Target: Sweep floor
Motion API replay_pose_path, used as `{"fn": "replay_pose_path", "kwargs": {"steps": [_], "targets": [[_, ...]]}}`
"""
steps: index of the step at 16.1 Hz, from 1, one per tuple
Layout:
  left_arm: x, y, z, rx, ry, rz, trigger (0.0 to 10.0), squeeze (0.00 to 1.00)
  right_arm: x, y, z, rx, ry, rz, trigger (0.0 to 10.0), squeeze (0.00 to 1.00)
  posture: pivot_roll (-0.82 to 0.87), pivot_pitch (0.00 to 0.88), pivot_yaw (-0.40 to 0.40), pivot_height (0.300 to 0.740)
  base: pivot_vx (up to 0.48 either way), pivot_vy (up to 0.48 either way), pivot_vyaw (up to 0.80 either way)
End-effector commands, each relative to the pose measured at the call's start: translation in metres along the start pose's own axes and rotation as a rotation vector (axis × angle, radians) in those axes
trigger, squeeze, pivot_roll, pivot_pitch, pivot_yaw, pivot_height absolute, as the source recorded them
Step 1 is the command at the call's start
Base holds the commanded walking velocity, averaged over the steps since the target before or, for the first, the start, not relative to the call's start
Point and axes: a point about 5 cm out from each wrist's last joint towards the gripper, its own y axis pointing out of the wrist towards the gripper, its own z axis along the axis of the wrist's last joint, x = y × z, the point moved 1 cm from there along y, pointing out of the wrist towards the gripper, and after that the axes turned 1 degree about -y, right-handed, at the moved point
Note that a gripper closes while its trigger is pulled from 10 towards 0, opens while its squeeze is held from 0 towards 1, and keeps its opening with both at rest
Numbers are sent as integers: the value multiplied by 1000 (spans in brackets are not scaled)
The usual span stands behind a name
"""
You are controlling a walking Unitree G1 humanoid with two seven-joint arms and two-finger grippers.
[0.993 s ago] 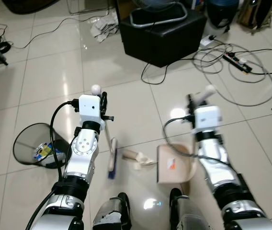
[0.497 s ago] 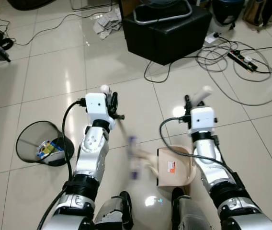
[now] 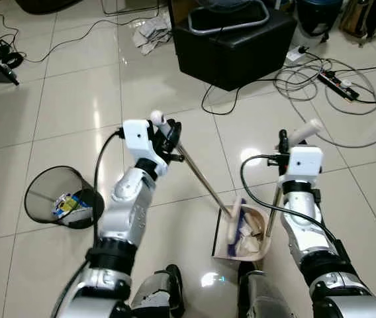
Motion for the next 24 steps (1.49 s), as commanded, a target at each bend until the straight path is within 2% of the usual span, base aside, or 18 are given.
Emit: {"fn": "replay_pose_path", "kwargs": {"steps": [1,4,6,7,9,11,13,14,16,17,18,19,20,21,22,23,24], "targets": [[-8,0,6,16,18,1,10000,0,7,-2,2,19,30,-30,10000,0,66,187,130,740,0,0,0],[-22,10,33,85,106,-19,10000,0,23,-10,1,20,98,-85,10000,0,45,159,120,740,0,0,0],[-31,15,50,121,108,-25,10000,0,29,-14,-1,18,107,-101,10000,0,39,144,116,740,0,0,0],[-42,17,63,146,125,-11,10000,0,33,-18,-2,17,110,-110,10000,0,38,138,114,740,0,0,0],[-65,14,76,161,182,75,10000,0,40,-22,0,25,123,-128,10000,0,34,125,109,740,0,0,0],[-84,5,70,115,283,148,10000,0,47,-20,12,72,153,-137,10000,0,29,107,103,740,0,0,0],[-91,-10,45,34,383,198,10000,0,52,-18,32,134,179,-118,10000,0,14,97,102,740,0,0,0],[-99,-24,29,-7,379,265,10000,0,51,-15,50,174,211,-80,10000,0,-1,93,101,740,0,0,0],[-110,-45,6,-75,380,374,10000,0,46,-6,78,174,264,9,10000,0,-31,81,88,740,0,0,0],[-110,-51,1,-81,382,385,10000,0,46,-4,85,180,284,23,10000,0,-37,74,81,740,0,0,0],[-110,-63,-8,-89,393,405,10000,0,47,0,98,192,291,52,10000,0,-42,63,66,740,0,0,0],[-109,-72,-13,-96,412,426,10000,0,47,5,106,196,271,70,10000,0,-48,53,61,740,0,0,0],[-106,-82,-17,-87,426,433,10000,0,48,10,119,206,265,83,10000,0,-55,37,55,740,0,0,0],[-98,-93,-18,-69,441,437,10000,0,49,17,138,216,303,91,10000,0,-50,24,47,740,0,0,0],[-95,-94,-18,-65,444,437,10000,0,50,18,141,211,314,93,10000,0,-48,22,45,740,0,0,0],[-82,-97,-18,-63,437,402,10000,0,50,24,154,216,373,95,10000,0,-30,17,38,740,0,0,800],[-74,-97,-15,-48,437,384,10000,0,48,29,159,225,404,94,10000,0,-29,18,38,740,0,0,800]]}}
